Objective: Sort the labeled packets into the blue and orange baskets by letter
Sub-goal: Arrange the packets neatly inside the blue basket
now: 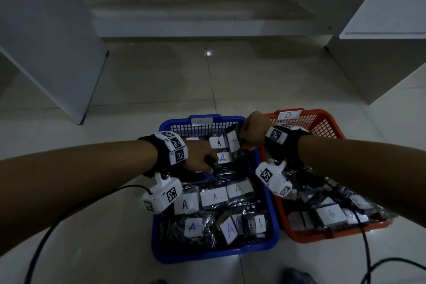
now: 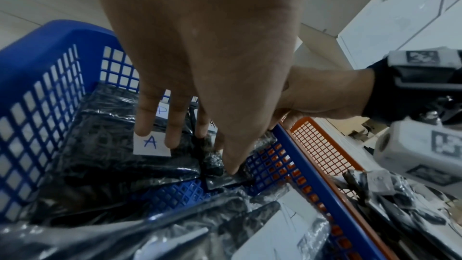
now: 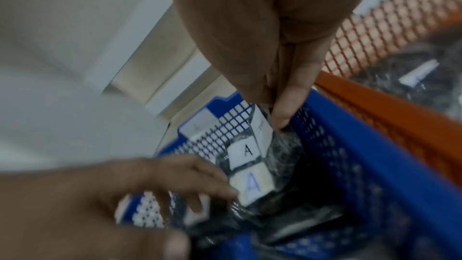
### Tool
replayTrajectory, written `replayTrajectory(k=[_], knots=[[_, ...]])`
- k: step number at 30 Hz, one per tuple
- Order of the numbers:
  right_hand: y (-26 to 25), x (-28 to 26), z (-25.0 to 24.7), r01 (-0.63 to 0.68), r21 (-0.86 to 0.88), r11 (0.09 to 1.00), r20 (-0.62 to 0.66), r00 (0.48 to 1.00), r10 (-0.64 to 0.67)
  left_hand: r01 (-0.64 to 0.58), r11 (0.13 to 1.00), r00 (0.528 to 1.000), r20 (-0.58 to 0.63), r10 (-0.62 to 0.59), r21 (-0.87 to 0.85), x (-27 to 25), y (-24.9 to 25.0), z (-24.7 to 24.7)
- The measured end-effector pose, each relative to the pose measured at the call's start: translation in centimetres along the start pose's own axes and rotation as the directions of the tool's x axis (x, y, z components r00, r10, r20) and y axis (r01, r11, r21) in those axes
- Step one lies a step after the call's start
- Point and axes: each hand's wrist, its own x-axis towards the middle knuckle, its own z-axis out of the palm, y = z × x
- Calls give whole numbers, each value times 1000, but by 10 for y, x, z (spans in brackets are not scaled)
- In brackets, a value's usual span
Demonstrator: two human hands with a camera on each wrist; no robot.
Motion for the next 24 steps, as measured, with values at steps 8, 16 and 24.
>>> replayTrajectory(k=[8,16,24], knots=[[-12,-12,11,236,-347,908,-45,963,-267,13,998,1000,3,-13,59,4,7,-3],[-15,-23,20,352,-497,793,192,936,-295,32,990,999,20,-35,136,1,16,-3],[-16,-22,24,359,-497,790,140,932,-336,17,991,999,31,-21,135,-4,13,1]])
